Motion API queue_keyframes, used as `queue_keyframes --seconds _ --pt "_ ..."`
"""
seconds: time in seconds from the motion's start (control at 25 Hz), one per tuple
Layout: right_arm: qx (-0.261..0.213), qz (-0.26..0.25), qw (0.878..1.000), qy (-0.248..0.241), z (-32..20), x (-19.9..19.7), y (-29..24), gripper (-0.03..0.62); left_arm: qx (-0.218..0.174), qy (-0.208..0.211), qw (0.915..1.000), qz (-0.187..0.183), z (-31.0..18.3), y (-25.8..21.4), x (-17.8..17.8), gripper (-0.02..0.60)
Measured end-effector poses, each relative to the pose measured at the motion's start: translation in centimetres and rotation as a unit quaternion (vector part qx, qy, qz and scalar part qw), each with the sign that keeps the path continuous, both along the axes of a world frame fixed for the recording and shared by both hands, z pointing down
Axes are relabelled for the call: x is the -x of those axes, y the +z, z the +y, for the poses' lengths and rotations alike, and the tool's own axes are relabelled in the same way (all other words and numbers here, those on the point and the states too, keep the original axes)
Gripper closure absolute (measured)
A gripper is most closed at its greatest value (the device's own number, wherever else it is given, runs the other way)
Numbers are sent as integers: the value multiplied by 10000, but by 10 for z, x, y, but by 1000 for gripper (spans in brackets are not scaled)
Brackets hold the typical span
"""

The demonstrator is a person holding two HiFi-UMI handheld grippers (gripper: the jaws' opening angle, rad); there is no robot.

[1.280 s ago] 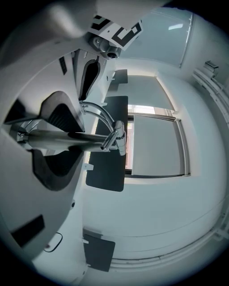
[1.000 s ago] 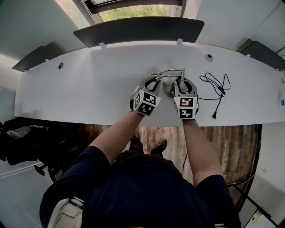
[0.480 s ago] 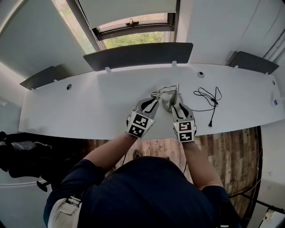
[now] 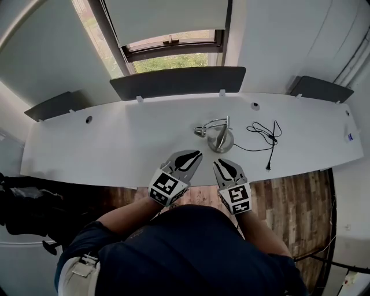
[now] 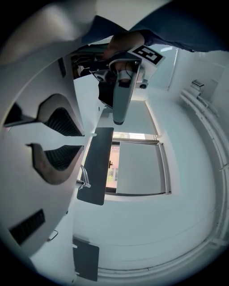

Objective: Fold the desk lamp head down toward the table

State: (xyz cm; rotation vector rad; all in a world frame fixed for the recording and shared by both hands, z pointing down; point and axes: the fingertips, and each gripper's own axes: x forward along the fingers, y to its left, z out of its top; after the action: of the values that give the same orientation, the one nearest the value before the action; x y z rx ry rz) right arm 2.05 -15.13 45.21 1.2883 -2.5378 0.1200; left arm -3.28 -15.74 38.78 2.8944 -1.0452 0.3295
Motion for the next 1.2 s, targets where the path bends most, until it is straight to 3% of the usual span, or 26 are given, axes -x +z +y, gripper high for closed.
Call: queue_keyframes --seconds 0.24,0.36,0.6,0.72,1.2 --pt "-302 -374 9988 -65 17 15 -37 560 -176 146 9995 224 21 -16 -3 575" --pt "-309 -532 9981 -37 27 27 -39 571 -15 149 9994 325 32 -6 0 575" --pt "-261 -500 9977 -363 39 43 -35 583 -135 280 9994 120 42 -2 4 575" --pt "-240 -514 9976 -392 41 45 -34 585 -167 317 9990 276 47 -5 5 575" --pt "-244 -541 9971 -478 44 55 -36 585 -360 264 9987 240 50 -9 16 575"
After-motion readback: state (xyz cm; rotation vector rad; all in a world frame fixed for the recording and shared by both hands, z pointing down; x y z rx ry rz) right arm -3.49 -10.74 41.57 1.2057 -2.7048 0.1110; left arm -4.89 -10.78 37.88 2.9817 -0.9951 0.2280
